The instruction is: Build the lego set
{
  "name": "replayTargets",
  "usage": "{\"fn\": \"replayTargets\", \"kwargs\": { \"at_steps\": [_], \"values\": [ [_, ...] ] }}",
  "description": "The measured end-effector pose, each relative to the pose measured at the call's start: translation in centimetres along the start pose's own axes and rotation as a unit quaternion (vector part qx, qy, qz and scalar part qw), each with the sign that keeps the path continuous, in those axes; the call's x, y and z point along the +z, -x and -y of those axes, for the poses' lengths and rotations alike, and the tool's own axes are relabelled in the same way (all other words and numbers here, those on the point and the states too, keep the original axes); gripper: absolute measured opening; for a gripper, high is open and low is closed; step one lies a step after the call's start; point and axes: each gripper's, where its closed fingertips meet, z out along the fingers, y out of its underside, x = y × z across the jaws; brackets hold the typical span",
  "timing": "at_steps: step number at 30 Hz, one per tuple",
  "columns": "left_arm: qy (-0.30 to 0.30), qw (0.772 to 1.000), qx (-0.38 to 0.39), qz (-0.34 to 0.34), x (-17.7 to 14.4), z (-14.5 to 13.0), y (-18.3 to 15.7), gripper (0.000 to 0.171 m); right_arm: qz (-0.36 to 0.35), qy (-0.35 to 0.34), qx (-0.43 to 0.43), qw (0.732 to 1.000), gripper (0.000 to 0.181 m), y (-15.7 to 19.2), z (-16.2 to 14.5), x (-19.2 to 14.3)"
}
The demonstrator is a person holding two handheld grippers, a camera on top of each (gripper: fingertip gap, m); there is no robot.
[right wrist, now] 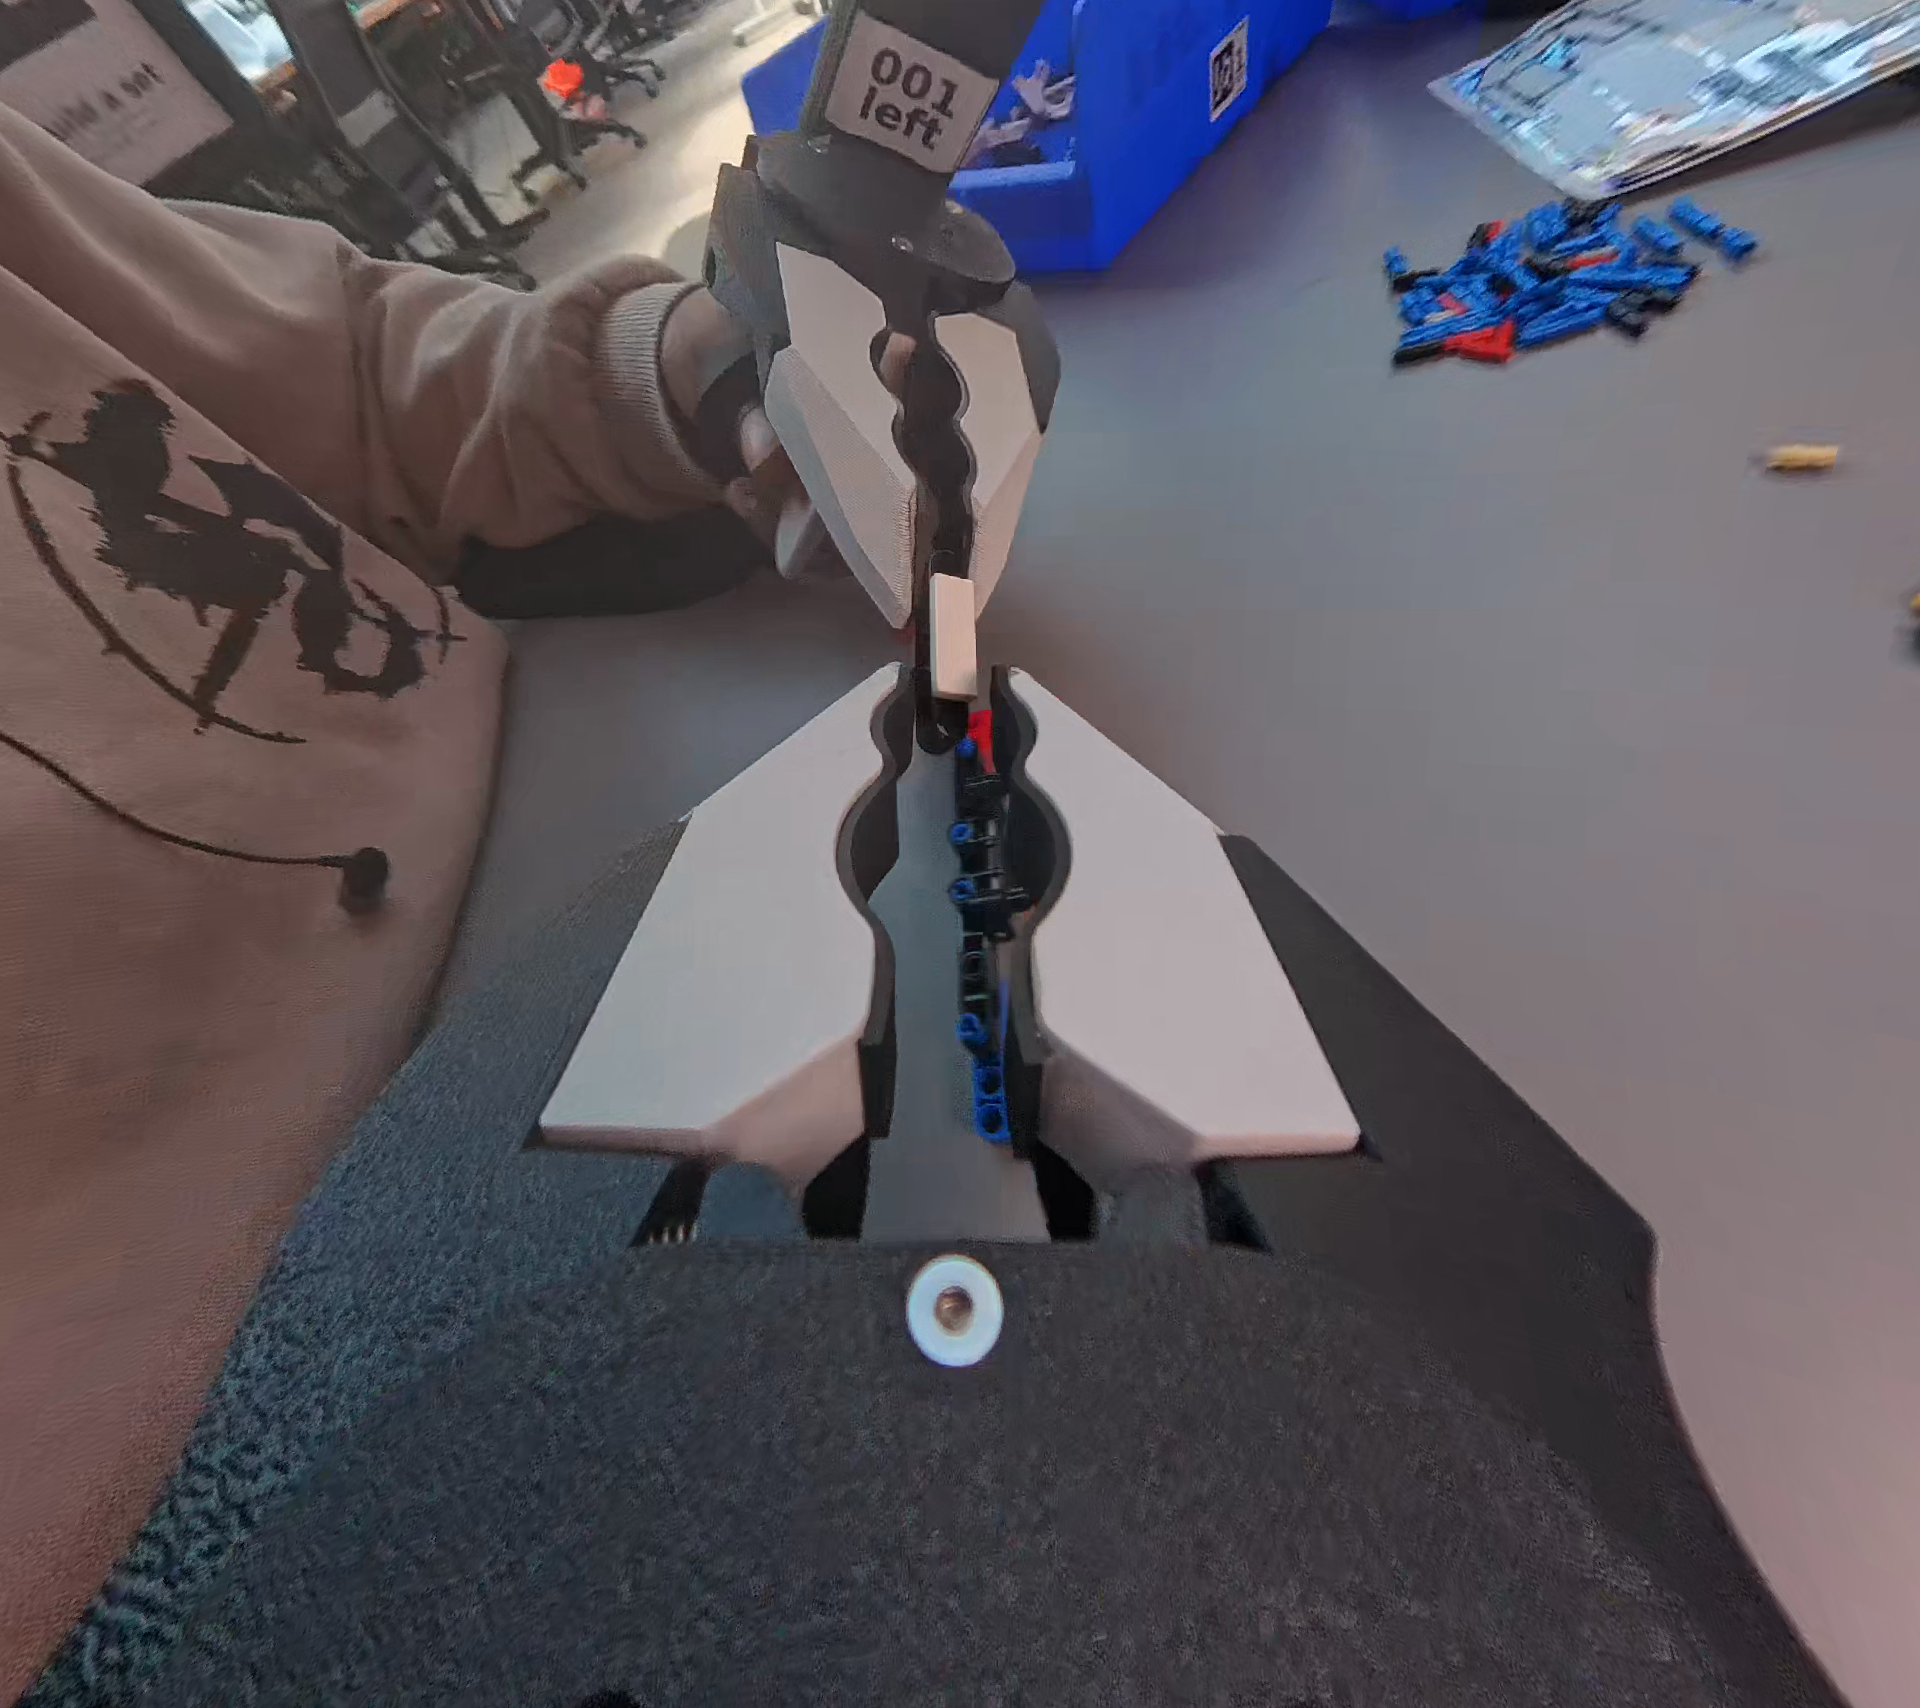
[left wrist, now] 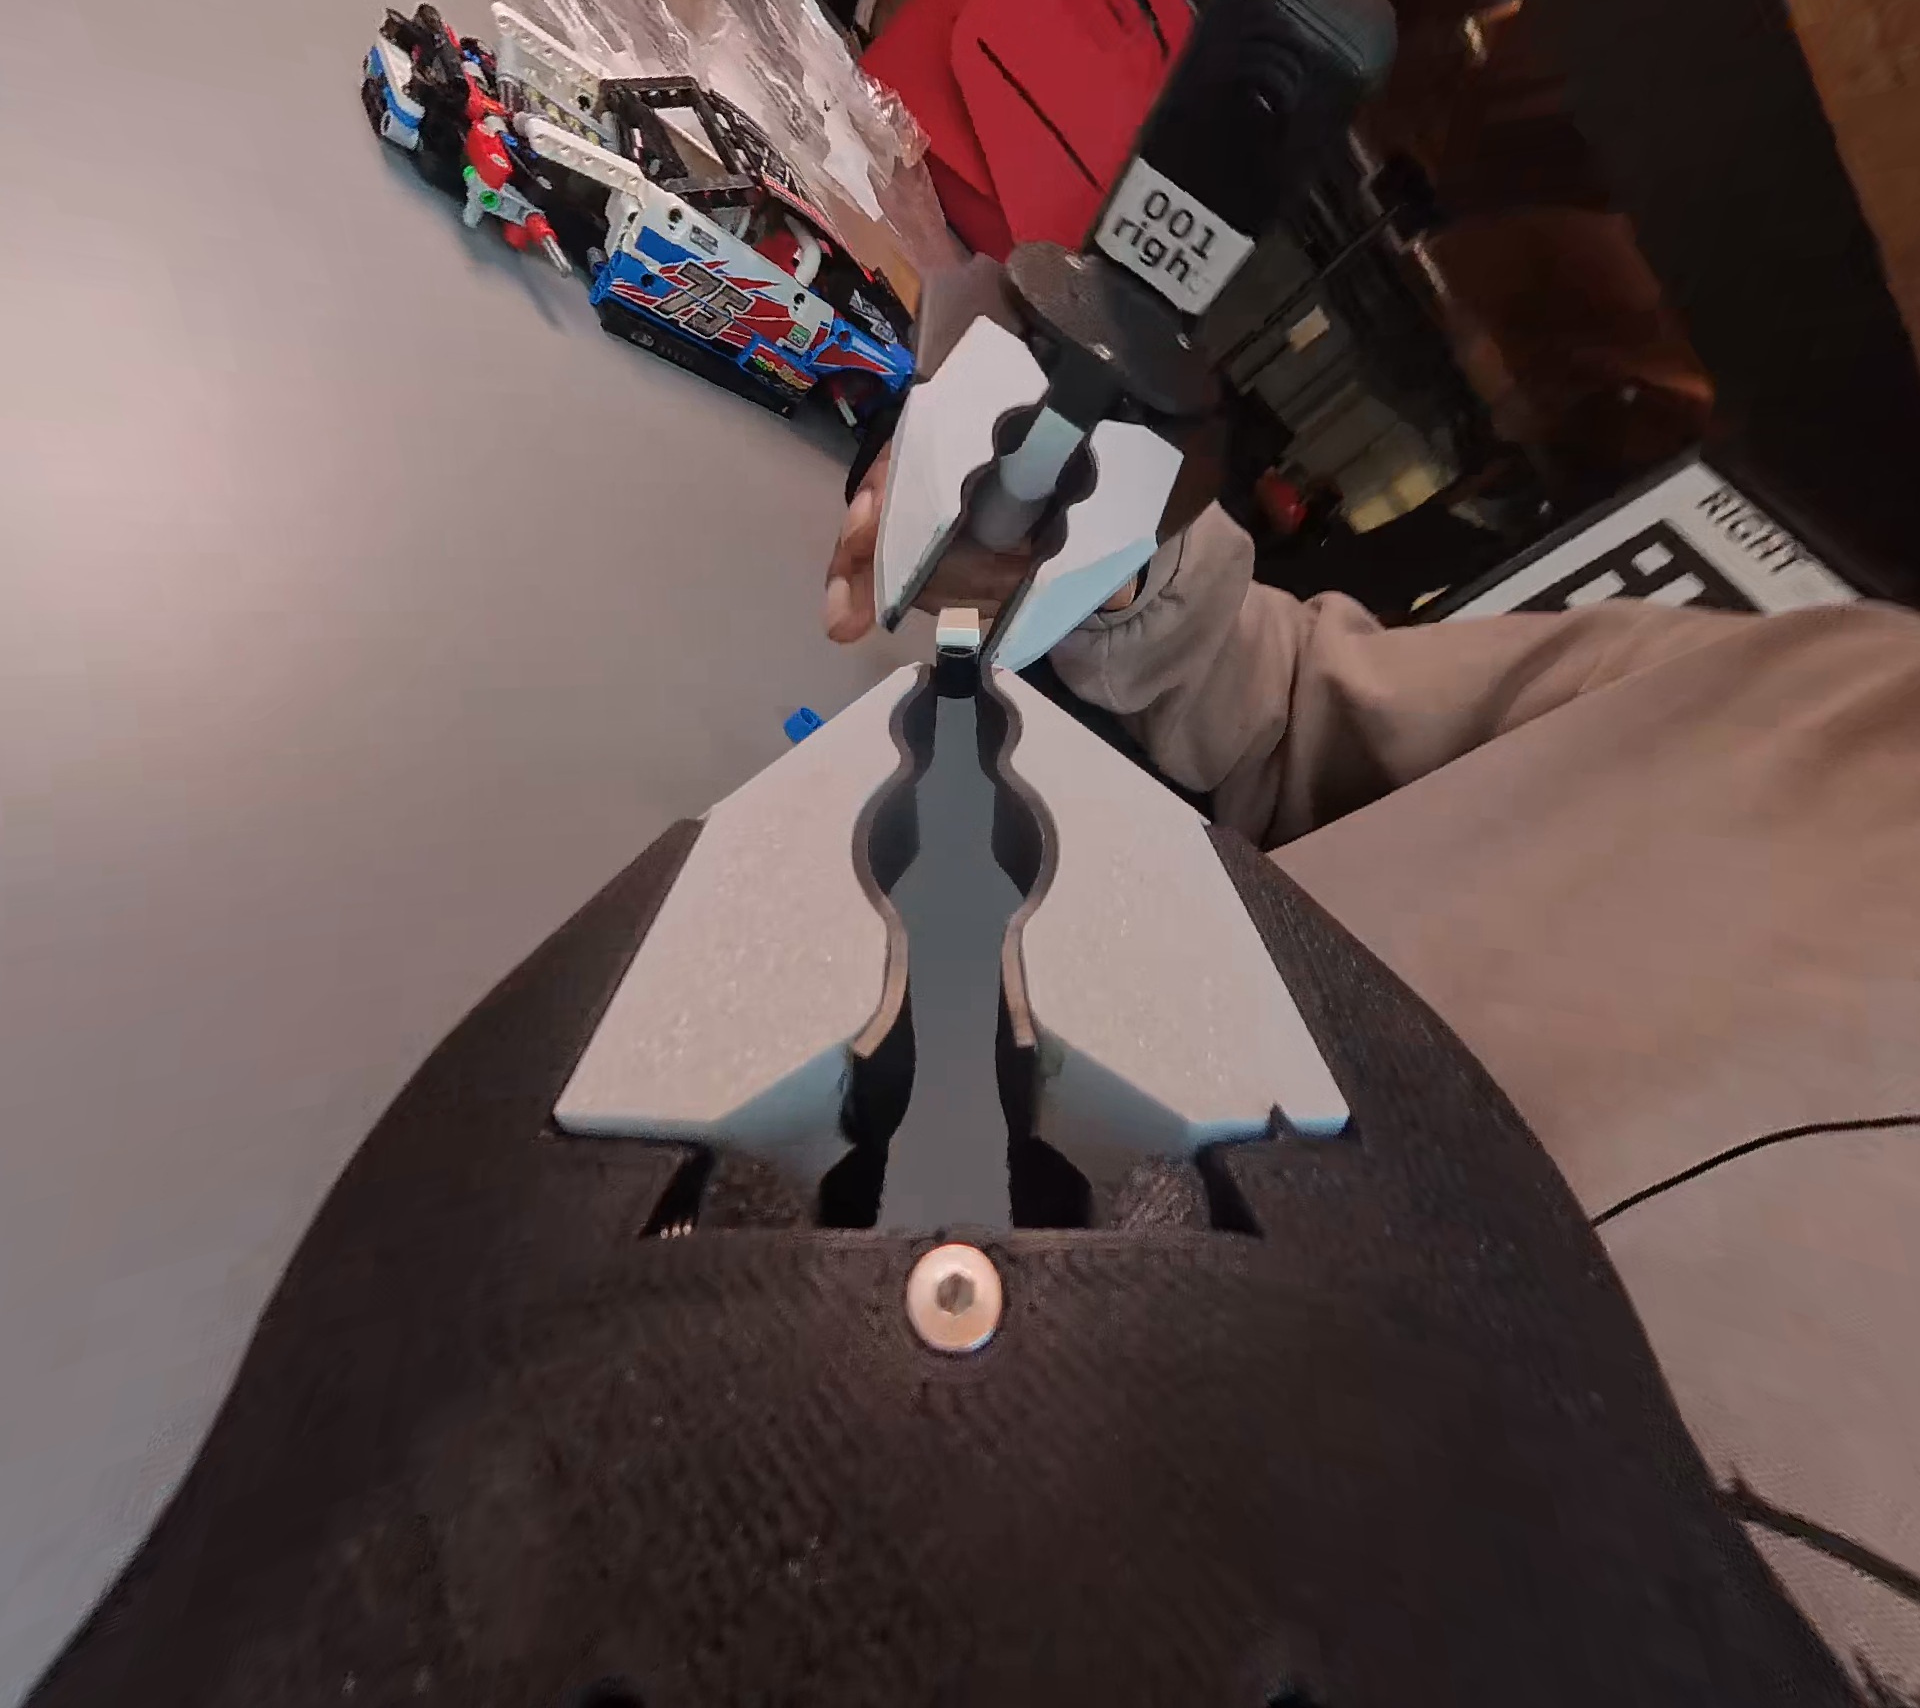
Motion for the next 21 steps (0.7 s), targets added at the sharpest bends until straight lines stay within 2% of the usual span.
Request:
{"fn": "replayTargets", "kwargs": {
  "at_steps": [2,5,8,10,11,13,15,18,19,21],
  "values": [
    [-0.023,0.997,-0.068,-0.008,-0.2,0.3,0.5,0.006,-0.071,0.006,-0.119,0.990,0.022,-1.1,0.3,-0.9],
    [-0.040,0.990,-0.134,-0.020,-0.3,0.4,1.1,0.005,-0.131,0.024,-0.274,0.952,0.023,-1.0,0.2,-1.5],
    [-0.051,0.984,-0.167,-0.028,-0.2,0.6,1.3,0.005,-0.160,0.041,-0.322,0.932,0.021,-1.0,0.0,-0.8],
    [-0.058,0.982,-0.176,-0.029,-0.3,0.7,1.4,0.005,-0.183,0.034,-0.344,0.920,0.006,-1.4,0.5,-0.8],
    [-0.063,0.980,-0.184,-0.033,-0.3,0.8,1.3,0.005,-0.187,0.032,-0.354,0.916,0.006,-1.4,0.6,-0.7],
    [-0.066,0.979,-0.191,-0.036,-0.4,0.9,1.4,0.005,-0.185,0.029,-0.348,0.918,0.006,-1.4,0.7,-0.7],
    [-0.051,0.986,-0.155,-0.022,-0.2,0.7,1.5,0.007,-0.167,0.035,-0.313,0.934,0.005,-1.5,0.4,-0.7],
    [-0.016,0.999,-0.017,0.023,-0.6,0.8,1.6,0.031,-0.118,0.061,-0.223,0.966,0.005,-2.1,-1.1,-1.5],
    [0.013,0.998,0.049,0.043,-0.7,0.3,1.7,0.035,-0.099,0.076,-0.192,0.973,0.005,-2.4,-2.1,-1.8],
    [0.073,0.978,0.174,0.089,-0.8,-1.1,2.3,0.040,-0.064,0.076,-0.145,0.984,0.005,-2.4,-3.4,-1.9]
  ]
}}
